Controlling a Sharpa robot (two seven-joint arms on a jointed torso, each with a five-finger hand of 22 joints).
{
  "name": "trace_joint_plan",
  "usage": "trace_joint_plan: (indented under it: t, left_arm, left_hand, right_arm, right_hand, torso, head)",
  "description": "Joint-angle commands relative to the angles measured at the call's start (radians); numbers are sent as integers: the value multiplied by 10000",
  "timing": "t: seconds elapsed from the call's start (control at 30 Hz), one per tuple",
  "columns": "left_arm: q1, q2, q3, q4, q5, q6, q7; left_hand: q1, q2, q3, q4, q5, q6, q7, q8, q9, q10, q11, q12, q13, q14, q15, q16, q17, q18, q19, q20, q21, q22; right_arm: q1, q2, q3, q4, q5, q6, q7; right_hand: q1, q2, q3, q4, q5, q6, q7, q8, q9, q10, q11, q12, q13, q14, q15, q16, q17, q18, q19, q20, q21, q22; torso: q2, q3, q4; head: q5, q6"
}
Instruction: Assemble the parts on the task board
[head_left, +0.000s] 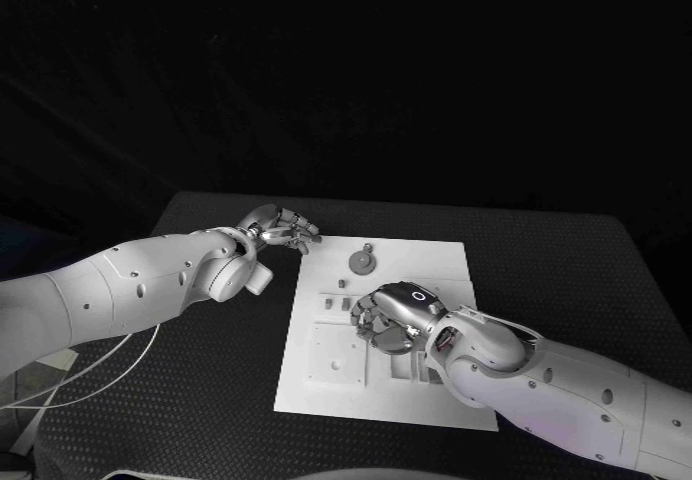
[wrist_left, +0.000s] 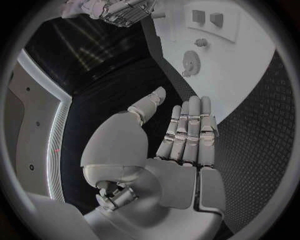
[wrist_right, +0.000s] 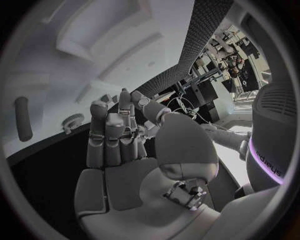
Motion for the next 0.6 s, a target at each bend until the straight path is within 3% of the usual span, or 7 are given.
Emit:
trace_joint_plan:
  t: [0.03, 0.33, 0.6]
  left_arm:
    - [9, 19, 9, 24, 17, 73, 65]
    - [9, 29, 9, 28, 17, 81, 63]
    - [10, 16, 9, 41, 13, 73, 54]
  left_hand:
    - [-31, 40, -47, 4, -26, -21, 36, 9, -11, -62, 19, 32, -15, 53, 13, -56, 15, 14, 54, 17, 32, -12]
    - [-32, 40, -48, 6, -26, -24, 38, 8, -11, -67, 20, 38, -23, 60, 11, -58, 24, 14, 63, 15, 35, -15]
    - [-34, 38, -50, 7, -26, -24, 38, 8, -12, -69, 21, 44, -30, 64, 9, -60, 32, 13, 68, 13, 36, -18]
  right_arm:
    - [-33, 52, 5, -55, 45, -48, 199]
    - [-104, 133, -25, -127, 134, 66, 224]
    - [-156, 272, -171, -318, 145, 254, 168]
  right_hand:
    - [14, 19, 46, -10, 41, 60, 16, 29, 242, -15, 53, -35, -1, -14, -58, -48, 13, 310, -23, -69, -4, 98]
    - [10, 24, 47, -10, 41, 54, 18, 29, 249, -18, 53, -40, 6, -14, -58, -56, 13, 310, -23, -69, -9, 95]
    - [-5, 42, 49, -10, 41, 32, 25, 21, 262, -35, 59, -58, 18, -22, -52, -75, 13, 310, -34, -65, -25, 87]
  torso:
    - [-1, -2, 4]
    - [-4, -9, -7]
    - [0, -13, -4]
  head:
    - [105, -56]
    - [207, -122]
    - [231, -154]
